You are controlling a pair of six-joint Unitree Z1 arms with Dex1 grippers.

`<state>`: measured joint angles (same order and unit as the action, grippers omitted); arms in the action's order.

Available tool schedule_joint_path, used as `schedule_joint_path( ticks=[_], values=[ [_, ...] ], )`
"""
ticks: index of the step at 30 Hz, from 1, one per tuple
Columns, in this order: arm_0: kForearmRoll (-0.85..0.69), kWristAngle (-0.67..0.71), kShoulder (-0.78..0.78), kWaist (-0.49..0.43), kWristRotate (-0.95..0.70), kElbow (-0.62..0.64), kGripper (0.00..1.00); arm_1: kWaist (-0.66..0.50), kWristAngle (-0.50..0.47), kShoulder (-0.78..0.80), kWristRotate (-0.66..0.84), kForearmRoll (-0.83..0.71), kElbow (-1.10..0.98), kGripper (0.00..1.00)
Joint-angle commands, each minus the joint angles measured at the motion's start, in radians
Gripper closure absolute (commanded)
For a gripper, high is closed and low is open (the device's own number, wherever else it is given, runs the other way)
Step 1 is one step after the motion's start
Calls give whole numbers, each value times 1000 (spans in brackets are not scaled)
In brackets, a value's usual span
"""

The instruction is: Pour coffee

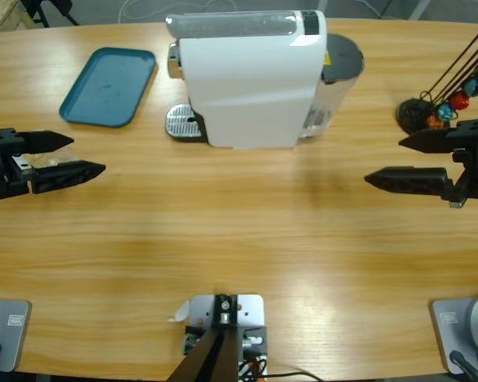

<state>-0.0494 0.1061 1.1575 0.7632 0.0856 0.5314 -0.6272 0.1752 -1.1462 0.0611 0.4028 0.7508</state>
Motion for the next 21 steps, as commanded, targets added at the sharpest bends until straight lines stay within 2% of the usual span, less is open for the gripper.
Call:
schedule_joint_path(
  ticks=[1,5,7,9,10,13,16,19,21],
  values=[
    [-17,12,-19,-5,8,-14,119,-12,-15,-13,13,-12,-28,151],
    [-15,13,-20,-11,16,-14,119,-12,-14,-17,13,-12,-28,158],
    [-9,73,-31,-67,45,-11,118,-12,-12,-17,13,-12,-28,161],
    [13,195,-52,-150,107,1,84,-12,-10,-21,13,-12,-28,161],
    [38,260,-57,-196,161,10,54,-12,-9,-24,13,-13,-28,161],
    [187,461,-51,-344,379,17,56,-12,-5,-27,12,-14,-28,161],
    [334,579,9,-445,594,22,110,-12,-3,-27,11,-14,-28,161],
    [451,626,106,-466,783,30,110,-12,-2,-24,11,-15,-29,164],
    [501,658,159,-466,799,36,110,-12,0,-21,11,-14,-30,165]
  ],
)
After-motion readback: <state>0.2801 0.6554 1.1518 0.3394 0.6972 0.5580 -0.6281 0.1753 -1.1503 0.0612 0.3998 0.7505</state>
